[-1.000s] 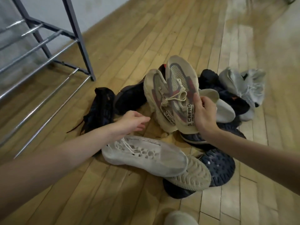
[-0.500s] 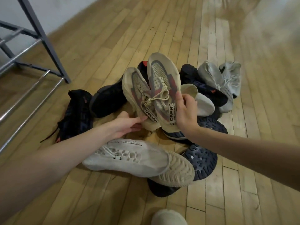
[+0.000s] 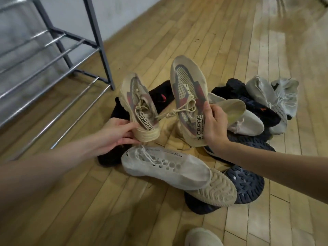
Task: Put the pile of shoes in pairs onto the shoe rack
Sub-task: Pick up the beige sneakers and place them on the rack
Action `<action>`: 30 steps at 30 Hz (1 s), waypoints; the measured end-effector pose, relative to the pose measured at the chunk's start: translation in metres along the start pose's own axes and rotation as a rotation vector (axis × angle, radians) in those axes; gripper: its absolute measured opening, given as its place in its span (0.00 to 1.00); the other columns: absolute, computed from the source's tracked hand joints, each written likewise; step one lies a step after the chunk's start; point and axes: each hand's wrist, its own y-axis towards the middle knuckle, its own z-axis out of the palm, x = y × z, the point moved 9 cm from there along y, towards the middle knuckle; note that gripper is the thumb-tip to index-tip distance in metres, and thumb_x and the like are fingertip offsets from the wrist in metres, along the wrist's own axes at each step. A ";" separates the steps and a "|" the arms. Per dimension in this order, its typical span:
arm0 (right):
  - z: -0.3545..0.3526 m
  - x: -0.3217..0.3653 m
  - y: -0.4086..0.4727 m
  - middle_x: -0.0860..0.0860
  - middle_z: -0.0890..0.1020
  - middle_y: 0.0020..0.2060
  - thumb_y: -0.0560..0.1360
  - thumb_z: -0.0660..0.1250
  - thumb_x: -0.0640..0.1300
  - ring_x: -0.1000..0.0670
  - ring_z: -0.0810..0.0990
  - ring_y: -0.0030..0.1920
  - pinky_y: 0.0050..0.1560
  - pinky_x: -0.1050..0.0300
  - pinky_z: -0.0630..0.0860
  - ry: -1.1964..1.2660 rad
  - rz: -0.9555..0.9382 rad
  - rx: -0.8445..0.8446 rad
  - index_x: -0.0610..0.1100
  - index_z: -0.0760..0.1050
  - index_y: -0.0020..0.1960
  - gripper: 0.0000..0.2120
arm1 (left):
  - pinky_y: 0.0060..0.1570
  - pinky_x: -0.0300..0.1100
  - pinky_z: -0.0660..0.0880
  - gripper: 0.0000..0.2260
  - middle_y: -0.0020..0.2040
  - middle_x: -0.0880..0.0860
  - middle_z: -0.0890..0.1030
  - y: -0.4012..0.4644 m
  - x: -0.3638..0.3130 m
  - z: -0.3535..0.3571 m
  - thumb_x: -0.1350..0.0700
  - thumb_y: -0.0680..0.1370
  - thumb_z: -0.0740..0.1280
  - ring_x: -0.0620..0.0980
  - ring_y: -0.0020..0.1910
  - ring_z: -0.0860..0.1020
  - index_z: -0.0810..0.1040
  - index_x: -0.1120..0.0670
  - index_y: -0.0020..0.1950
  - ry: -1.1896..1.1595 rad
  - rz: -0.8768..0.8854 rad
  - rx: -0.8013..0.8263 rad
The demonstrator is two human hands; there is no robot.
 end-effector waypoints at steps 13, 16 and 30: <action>0.157 0.046 -0.048 0.45 0.75 0.34 0.82 0.56 0.50 0.49 0.72 0.36 0.38 0.52 0.67 0.050 -0.021 0.426 0.34 0.75 0.42 0.21 | 0.44 0.47 0.82 0.07 0.47 0.59 0.85 -0.099 0.054 -0.127 0.63 0.79 0.64 0.55 0.46 0.85 0.78 0.65 0.52 -0.061 0.015 -0.346; 0.199 0.051 -0.062 0.43 0.75 0.34 0.82 0.57 0.52 0.47 0.73 0.35 0.37 0.52 0.68 -0.011 0.000 0.582 0.31 0.76 0.45 0.24 | 0.46 0.46 0.82 0.08 0.52 0.60 0.84 -0.122 0.072 -0.141 0.62 0.79 0.64 0.56 0.50 0.84 0.79 0.63 0.55 -0.106 -0.002 -0.381; 0.363 0.108 -0.161 0.44 0.82 0.46 0.83 0.53 0.53 0.45 0.82 0.48 0.41 0.55 0.77 -0.032 -0.067 0.939 0.36 0.75 0.54 0.21 | 0.48 0.50 0.82 0.11 0.53 0.60 0.83 -0.214 0.127 -0.221 0.63 0.79 0.64 0.54 0.50 0.83 0.75 0.63 0.61 -0.286 -0.060 -0.815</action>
